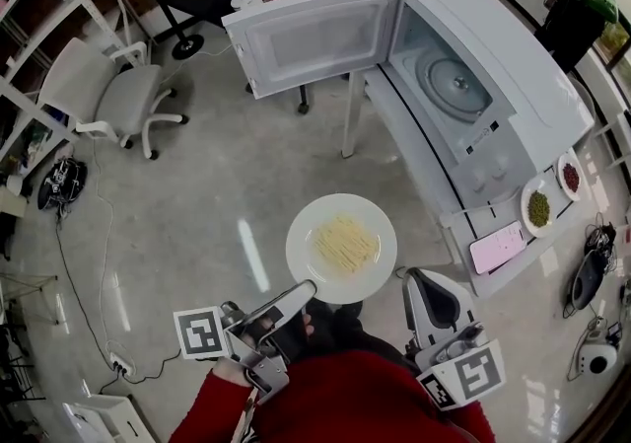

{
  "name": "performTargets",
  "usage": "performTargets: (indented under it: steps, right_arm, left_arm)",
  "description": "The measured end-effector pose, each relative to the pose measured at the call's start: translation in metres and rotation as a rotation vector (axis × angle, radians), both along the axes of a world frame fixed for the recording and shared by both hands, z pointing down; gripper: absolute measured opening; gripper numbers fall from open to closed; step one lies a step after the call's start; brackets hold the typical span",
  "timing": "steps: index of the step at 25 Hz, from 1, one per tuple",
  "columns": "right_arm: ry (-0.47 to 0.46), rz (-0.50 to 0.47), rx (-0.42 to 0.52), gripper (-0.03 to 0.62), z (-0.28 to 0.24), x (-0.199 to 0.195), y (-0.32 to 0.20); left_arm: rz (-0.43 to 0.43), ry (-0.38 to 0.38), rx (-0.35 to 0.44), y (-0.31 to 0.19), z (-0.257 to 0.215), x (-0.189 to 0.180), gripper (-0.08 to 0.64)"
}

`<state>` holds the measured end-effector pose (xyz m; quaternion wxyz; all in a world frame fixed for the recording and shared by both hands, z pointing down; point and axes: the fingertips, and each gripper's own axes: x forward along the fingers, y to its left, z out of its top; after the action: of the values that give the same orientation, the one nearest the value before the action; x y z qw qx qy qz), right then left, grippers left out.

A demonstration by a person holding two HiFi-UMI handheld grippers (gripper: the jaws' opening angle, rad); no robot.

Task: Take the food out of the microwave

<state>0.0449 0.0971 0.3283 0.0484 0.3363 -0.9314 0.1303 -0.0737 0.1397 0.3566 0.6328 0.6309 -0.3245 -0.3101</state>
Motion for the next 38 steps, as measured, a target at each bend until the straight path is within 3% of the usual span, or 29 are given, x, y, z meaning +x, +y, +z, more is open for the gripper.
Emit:
performTargets:
  steps: [11, 20, 38]
  right_arm:
    - [-0.017, -0.029, 0.023, 0.009, -0.005, -0.023, 0.031]
    - [0.016, -0.055, 0.128, 0.009, -0.015, -0.041, 0.040]
    - [0.050, -0.088, 0.101, 0.009, -0.010, -0.044, 0.040]
  left_arm:
    - [0.026, 0.017, 0.017, 0.026, -0.011, -0.015, 0.020]
    - [0.044, 0.033, 0.027, 0.032, -0.011, -0.022, 0.020]
    - [0.019, 0.060, 0.029, 0.030, -0.011, -0.025, 0.020]
